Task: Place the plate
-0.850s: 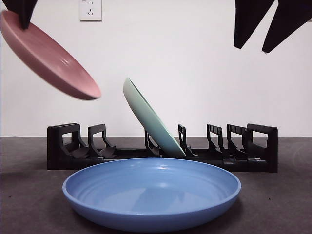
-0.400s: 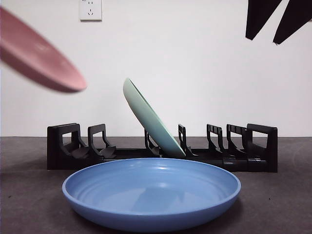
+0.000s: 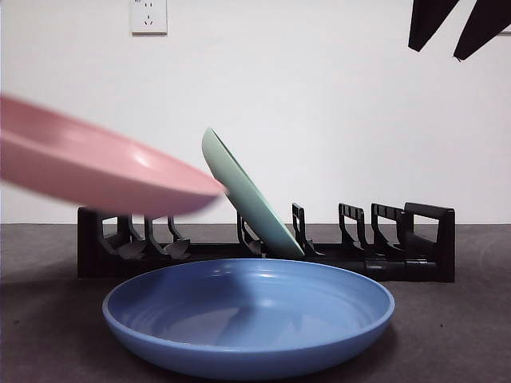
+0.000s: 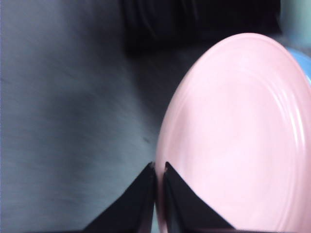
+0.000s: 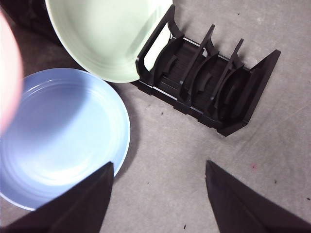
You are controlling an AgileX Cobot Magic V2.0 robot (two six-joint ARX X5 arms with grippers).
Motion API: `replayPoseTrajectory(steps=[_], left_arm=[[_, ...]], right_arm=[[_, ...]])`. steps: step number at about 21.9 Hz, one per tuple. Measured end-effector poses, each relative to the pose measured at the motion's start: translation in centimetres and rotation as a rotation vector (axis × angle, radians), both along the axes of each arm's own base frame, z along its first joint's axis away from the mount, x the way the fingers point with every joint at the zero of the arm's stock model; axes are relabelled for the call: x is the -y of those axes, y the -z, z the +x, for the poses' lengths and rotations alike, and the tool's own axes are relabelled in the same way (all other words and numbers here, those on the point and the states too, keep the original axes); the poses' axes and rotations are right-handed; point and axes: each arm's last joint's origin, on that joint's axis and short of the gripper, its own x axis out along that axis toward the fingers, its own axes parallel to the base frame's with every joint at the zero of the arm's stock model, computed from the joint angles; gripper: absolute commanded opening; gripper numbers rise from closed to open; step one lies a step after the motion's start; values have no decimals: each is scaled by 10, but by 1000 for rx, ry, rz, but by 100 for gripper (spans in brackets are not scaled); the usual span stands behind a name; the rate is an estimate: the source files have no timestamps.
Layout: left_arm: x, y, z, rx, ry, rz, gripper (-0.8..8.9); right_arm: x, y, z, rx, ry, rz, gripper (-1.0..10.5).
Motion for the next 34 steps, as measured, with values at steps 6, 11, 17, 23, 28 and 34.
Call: replayPoseTrajectory(steps=[6, 11, 17, 23, 28, 34], left_arm=[[13, 49, -3, -75, 9, -47, 15], [30, 64, 3, -52, 10, -104, 15], [57, 85, 18, -96, 51, -123, 15], [73, 103, 36, -72, 59, -145, 15], [78, 112, 43, -81, 58, -141, 16], [79, 114, 43, -93, 54, -139, 350]], right_arm=[[0, 0, 0, 0, 1, 0, 301], [0, 0, 0, 0, 2, 0, 301], [0, 0, 0, 0, 2, 0, 301], [0, 0, 0, -1, 0, 2, 301], [0, 0, 0, -1, -1, 2, 301], [0, 0, 0, -1, 0, 2, 301]])
